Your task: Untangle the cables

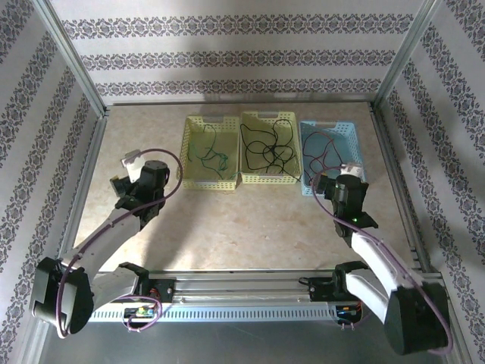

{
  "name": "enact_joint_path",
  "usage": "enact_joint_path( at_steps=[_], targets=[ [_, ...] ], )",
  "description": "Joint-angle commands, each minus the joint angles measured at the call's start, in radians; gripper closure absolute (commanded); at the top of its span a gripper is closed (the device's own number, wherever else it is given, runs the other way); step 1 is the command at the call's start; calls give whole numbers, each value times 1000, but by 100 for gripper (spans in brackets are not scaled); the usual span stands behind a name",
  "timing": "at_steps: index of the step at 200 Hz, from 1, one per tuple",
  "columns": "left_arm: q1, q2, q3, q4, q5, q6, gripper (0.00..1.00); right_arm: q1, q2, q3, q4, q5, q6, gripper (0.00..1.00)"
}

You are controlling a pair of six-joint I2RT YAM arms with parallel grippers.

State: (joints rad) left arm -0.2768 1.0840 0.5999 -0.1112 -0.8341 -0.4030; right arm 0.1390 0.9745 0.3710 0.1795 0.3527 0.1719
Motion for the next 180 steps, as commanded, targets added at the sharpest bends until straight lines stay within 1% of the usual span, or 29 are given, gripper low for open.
enact_joint_path(
  at_steps=[1, 10, 18, 23, 31, 37, 43, 52, 60, 70, 75, 84, 89, 103, 112, 119, 130, 135, 140, 145, 149, 151, 157, 160, 163, 172, 180],
  targets=[
    [34, -16, -94, 88, -81, 40, 1, -15, 101, -21, 275, 52, -123, 2],
    [40, -5, -128, 175, -73, 81, 1, -29, 155, -42, 316, 18, -108, 2],
    [43, 16, -149, 246, -81, 106, 1, -35, 206, -57, 391, 4, -102, 2],
    [46, 32, -158, 280, -90, 119, 1, -34, 225, -47, 401, 10, -106, 2],
    [51, 65, -164, 328, -95, 132, 1, -37, 243, -36, 410, -22, -122, 2],
    [58, 93, -166, 358, -90, 139, 1, -41, 268, -42, 474, -42, -135, 2],
    [63, 124, -169, 393, -69, 148, 1, -42, 292, -41, 517, -50, -141, 2],
    [72, 172, -175, 454, -28, 160, 1, -51, 327, -32, 531, -64, -148, 2],
    [80, 214, -171, 511, 9, 186, 1, -55, 360, 13, 540, -71, -152, 2],
    [82, 255, -130, 475, 47, 180, 1, -63, 407, 30, 559, -104, -148, 2],
    [83, 277, -121, 504, 56, 193, 1, -72, 442, 25, 614, -146, -146, 2],
    [84, 316, -101, 532, 87, 212, 1, -86, 561, -3, 796, -236, -155, 2],
    [86, 336, -92, 549, 107, 224, 1, -97, 592, -20, 903, -257, -148, 2],
    [92, 392, -68, 619, 152, 268, 1, -105, 532, -16, 770, -248, -135, 2],
    [98, 427, -49, 659, 196, 310, 1, -105, 553, -17, 807, -260, -141, 2],
    [101, 450, -15, 620, 209, 325, 1, -104, 573, -14, 841, -275, -145, 2],
    [106, 475, 1, 635, 214, 360, 1, -105, 556, -2, 784, -279, -146, 2],
    [107, 479, -12, 669, 215, 377, 1, -105, 554, -1, 780, -278, -147, 2],
    [107, 483, -41, 739, 215, 390, 1, -105, 557, -3, 792, -278, -147, 2],
    [119, 498, -88, 842, 258, 397, 1, -104, 563, -7, 808, -278, -147, 2],
    [133, 514, -108, 946, 277, 432, 1, -103, 565, -10, 818, -275, -147, 2],
    [133, 512, -106, 947, 279, 430, 1, -102, 566, -10, 819, -273, -147, 2],
    [134, 484, -82, 826, 298, 389, 1, -102, 566, -10, 815, -271, -149, 2],
    [138, 476, -83, 799, 311, 378, 1, -102, 564, -10, 815, -270, -149, 2],
    [143, 476, -96, 813, 327, 382, 1, -101, 565, -10, 815, -270, -149, 2],
    [149, 479, -152, 967, 369, 416, 1, -101, 564, -9, 814, -272, -149, 2],
    [150, 456, -178, 970, 415, 410, 1, -101, 564, -9, 813, -272, -149, 2]
  ],
)
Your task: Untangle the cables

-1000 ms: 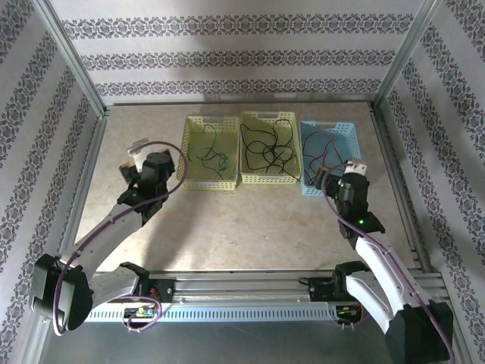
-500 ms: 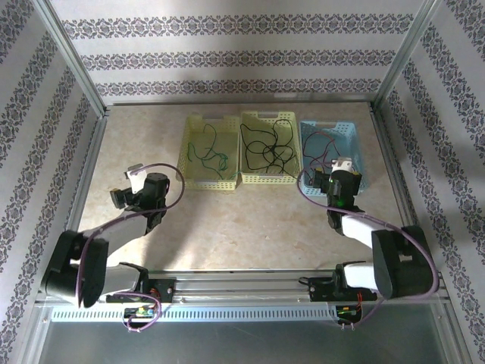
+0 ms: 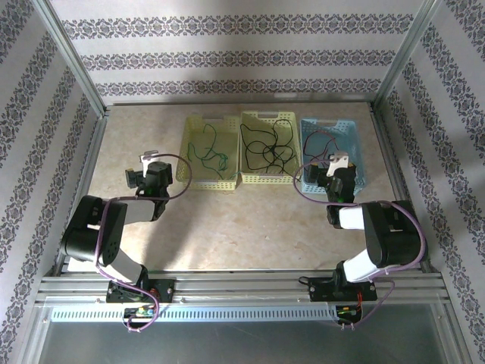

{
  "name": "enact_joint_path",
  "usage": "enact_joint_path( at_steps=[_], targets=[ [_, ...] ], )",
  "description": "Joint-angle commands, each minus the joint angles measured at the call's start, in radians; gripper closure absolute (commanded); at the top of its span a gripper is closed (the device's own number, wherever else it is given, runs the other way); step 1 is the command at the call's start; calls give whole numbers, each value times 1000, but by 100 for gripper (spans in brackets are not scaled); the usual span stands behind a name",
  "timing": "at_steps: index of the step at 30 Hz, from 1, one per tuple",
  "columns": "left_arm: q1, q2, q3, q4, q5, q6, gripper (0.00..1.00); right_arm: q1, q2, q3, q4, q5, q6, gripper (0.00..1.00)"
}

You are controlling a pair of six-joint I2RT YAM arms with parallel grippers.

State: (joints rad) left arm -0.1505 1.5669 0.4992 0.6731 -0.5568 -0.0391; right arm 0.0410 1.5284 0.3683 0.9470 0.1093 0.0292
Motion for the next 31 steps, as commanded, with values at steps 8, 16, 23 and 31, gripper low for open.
enact_joint_path(
  at_steps=[8, 16, 23, 31],
  targets=[
    [78, -12, -146, 284, 357, 36, 1, -5, 11, -5, 44, -34, -4, 2],
    [111, 28, -129, 317, 378, 19, 1, -15, 10, -2, 38, -54, 2, 2],
    [113, 28, -129, 317, 381, 17, 1, -26, 12, 4, 29, -78, 7, 2],
    [117, 31, -131, 324, 386, 19, 1, -30, 10, 1, 31, -90, 8, 2]
  ],
)
